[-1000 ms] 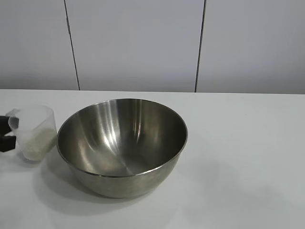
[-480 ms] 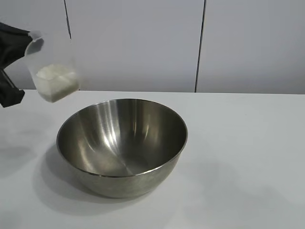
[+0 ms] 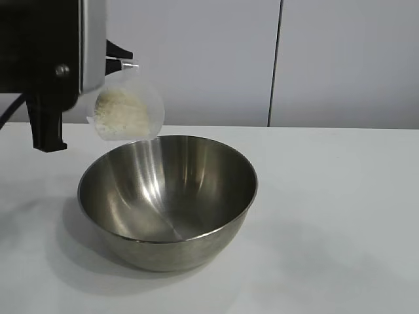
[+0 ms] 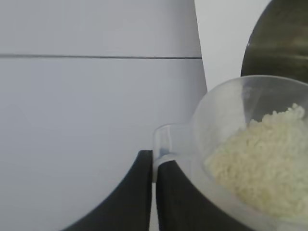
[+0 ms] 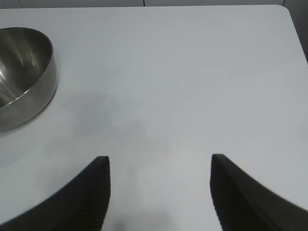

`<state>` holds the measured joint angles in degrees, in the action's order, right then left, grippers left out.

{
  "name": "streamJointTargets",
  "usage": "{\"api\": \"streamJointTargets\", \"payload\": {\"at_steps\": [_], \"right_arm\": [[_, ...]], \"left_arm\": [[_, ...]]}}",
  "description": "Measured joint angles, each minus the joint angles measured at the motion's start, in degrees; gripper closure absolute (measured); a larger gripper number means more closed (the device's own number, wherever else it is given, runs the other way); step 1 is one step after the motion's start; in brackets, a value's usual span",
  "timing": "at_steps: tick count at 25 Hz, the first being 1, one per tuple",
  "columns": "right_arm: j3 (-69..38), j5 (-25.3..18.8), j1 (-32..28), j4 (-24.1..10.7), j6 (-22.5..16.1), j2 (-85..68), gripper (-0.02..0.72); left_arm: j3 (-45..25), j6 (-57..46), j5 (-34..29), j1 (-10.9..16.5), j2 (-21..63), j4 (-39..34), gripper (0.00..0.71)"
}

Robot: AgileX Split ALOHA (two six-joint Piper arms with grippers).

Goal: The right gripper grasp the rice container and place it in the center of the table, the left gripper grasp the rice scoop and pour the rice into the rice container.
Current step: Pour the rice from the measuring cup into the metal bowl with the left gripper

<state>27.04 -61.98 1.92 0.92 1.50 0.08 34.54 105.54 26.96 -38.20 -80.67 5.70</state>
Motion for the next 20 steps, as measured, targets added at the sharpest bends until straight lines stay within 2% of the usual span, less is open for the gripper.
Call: {"api": "streamJointTargets", "payload": {"at_steps": [2,5,8,13,20], "right_arm": [[0.00,0.00,0.00,0.00,0.00,0.00,0.282],[0.00,0.00,0.00,0.00,0.00,0.00,0.282],[0.00,0.00,0.00,0.00,0.00,0.00,0.282],[0.00,0.05,0.00,0.00,0.00,0.00,0.282],[0.00,0.05,0.00,0.00,0.00,0.00,0.282]], "left_arm": [[0.00,12.33,2.30,-1.74,-1.04,2.51,0.701],[0.21,26.02,9.77,-4.06,-3.47,4.99,0.701],[1.15,33.94,13.52,-5.16,-5.47,5.63,0.701],[1.41,37.18,15.48,-5.28,-5.87,6.01,0.701],[1.41,35.74,16.27,-5.28,-5.87,8.06,0.701]]}}
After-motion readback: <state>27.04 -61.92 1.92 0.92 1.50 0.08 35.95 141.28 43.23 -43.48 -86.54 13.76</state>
